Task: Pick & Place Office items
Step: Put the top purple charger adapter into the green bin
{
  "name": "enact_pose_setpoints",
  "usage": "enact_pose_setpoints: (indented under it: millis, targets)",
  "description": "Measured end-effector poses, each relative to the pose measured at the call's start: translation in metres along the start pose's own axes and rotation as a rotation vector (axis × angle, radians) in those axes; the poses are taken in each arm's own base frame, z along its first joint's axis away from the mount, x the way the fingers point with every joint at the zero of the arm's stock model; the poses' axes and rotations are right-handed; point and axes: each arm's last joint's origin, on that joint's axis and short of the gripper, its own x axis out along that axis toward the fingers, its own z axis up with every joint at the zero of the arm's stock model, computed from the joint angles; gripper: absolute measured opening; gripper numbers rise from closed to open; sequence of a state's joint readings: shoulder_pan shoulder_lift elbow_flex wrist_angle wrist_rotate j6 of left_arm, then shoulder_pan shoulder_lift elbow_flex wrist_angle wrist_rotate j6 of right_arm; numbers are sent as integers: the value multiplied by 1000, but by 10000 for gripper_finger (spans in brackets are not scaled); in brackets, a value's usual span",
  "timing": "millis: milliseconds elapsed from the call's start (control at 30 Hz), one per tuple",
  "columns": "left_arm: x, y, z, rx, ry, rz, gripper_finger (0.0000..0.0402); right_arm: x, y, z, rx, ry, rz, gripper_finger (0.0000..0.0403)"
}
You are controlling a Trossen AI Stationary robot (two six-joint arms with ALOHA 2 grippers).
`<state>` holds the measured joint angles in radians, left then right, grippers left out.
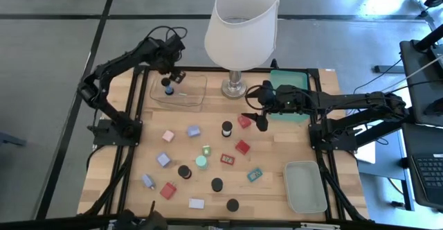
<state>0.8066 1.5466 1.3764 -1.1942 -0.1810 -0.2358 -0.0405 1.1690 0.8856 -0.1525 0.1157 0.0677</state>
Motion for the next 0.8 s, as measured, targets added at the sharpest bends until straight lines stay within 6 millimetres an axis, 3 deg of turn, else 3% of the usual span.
enact_pose_setpoints:
  millis: [200, 467, 600, 800]
  targets:
    - [-9, -49, -22, 155, -19, -90, 240, 0, 0, -4, 24, 35, -19, 366]
    - [-31, -123, -70, 369, -83, -116, 231, -1, -3, -6, 95, 30, -254, 366]
    - [-41, -146, -97, 474, -105, -119, 229, -2, -2, -8, 66, 48, -296, 366]
    - [-52, -167, -131, 607, -104, -140, 226, -2, 2, -9, 31, 72, -189, 366]
